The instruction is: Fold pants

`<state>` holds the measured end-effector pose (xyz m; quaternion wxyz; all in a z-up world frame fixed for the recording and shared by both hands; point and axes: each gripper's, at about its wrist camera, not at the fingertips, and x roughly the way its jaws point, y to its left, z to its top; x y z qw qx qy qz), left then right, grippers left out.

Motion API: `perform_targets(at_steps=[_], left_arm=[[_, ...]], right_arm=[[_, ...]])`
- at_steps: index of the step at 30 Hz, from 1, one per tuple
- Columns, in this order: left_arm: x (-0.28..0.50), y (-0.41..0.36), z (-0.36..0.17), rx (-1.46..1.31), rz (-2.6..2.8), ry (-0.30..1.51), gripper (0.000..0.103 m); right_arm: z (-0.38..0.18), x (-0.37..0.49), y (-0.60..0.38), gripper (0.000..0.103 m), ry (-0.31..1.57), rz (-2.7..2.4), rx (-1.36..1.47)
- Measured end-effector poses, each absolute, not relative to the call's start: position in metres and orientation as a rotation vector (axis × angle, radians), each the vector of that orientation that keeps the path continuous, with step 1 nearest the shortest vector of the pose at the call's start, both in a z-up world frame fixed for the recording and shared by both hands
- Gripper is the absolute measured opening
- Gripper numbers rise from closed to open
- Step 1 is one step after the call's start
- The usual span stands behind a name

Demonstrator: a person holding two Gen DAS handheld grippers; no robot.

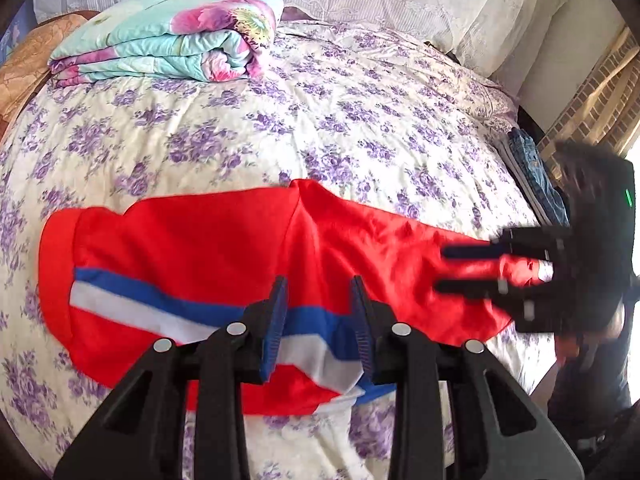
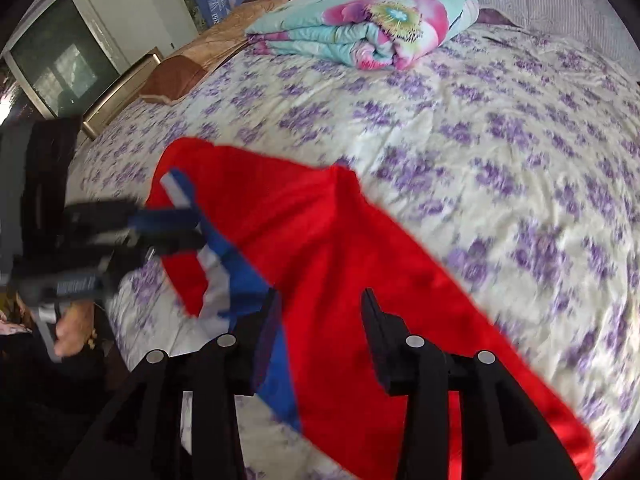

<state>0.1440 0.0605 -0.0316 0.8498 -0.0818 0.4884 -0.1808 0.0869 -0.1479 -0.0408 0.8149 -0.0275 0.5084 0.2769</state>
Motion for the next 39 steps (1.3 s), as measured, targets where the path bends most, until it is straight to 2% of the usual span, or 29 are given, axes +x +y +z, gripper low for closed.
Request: perform_targets(at_steps=[4, 9, 11, 14, 16, 19, 20, 21, 22, 23, 25, 27, 32, 39], left_arm=[[0.193, 0.023, -0.053, -0.217, -0.452, 1.154, 0.031], [0.226, 0.005, -0.084, -0.264, -0.443, 1.273, 0.031], [0.230, 0.007, -0.089, -0.261, -0.420, 1.278, 0.031], [0.230, 0.013, -0.094, -0.293, -0.424, 1.296, 0.031], [0.224, 0.012, -0.094, -0.284, -0.433, 1.288, 0.031], [0.211, 0.004, -0.101, -0.258, -0.440, 1.297, 0.031], [0.203, 0.001, -0.104, -0.240, -0.434, 1.292, 0.031], [0.194, -0.002, -0.106, -0.213, -0.420, 1.273, 0.030], [0.183, -0.005, -0.106, -0.181, -0.404, 1.248, 0.028], [0.173, -0.008, -0.105, -0.154, -0.392, 1.237, 0.027], [0.152, -0.010, -0.107, -0.130, -0.367, 1.219, 0.015], [0.133, -0.012, -0.106, -0.107, -0.353, 1.194, 0.010], [0.098, -0.021, -0.100, -0.036, -0.351, 1.146, 0.009], [0.093, -0.004, -0.105, -0.103, -0.395, 1.162, 0.007]], right_arm=[[-0.061, 0.044, -0.140, 0.019, 1.048, 0.618, -0.028], [-0.058, 0.049, -0.124, 0.018, 0.902, 0.629, 0.007], [-0.071, 0.057, -0.111, 0.018, 0.949, 0.687, 0.011], [-0.110, 0.050, -0.093, 0.014, 1.123, 0.703, -0.092], [-0.111, 0.037, -0.097, 0.014, 1.080, 0.690, -0.107], [-0.091, 0.025, -0.124, 0.014, 1.060, 0.658, 0.048], [-0.078, 0.015, -0.140, 0.020, 1.015, 0.652, 0.110], [-0.066, 0.004, -0.159, 0.040, 0.957, 0.620, 0.156], [-0.055, -0.010, -0.183, 0.053, 0.898, 0.558, 0.195], [-0.046, -0.024, -0.209, 0.070, 0.844, 0.472, 0.237], [-0.037, -0.050, -0.266, 0.073, 0.778, 0.268, 0.328], [-0.041, -0.072, -0.319, 0.073, 0.784, 0.067, 0.437], [-0.083, -0.094, -0.404, 0.073, 0.765, -0.059, 0.816], [-0.142, -0.061, -0.438, 0.073, 0.801, -0.026, 1.006]])
